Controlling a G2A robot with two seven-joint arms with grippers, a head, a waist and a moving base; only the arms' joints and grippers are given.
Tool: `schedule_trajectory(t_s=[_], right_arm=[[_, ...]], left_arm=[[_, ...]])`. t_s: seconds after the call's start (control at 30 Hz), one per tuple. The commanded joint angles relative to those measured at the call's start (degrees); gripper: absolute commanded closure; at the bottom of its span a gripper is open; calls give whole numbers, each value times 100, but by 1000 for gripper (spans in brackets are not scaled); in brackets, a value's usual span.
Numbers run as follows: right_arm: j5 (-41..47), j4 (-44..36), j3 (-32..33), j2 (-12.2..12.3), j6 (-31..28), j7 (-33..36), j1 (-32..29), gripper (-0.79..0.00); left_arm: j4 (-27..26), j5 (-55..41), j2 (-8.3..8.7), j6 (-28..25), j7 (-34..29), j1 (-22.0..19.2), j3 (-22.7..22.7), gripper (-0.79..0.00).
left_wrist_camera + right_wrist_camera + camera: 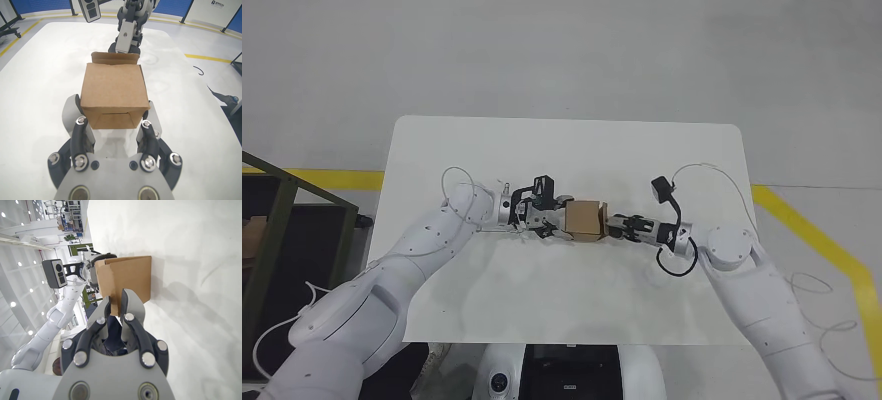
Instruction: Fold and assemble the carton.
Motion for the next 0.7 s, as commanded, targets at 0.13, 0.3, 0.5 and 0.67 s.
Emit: schedule_trajectory(t_s=[0.13,0.3,0.5,0.67], right_arm=[[-34,30,-19,2,14,-8,24,-142],[-54,107,-73,-10,65,-34,82,-135],[-87,138,-104,-14,135,-67,121,-123],[-132,114,-123,-14,194,-96,137,-102]], left_arm=[[18,25,-5,7,19,-5,4,-542],[12,40,-5,14,34,0,4,-536],[-7,47,-2,19,48,5,-5,-536],[-36,54,2,21,51,14,-13,-533]])
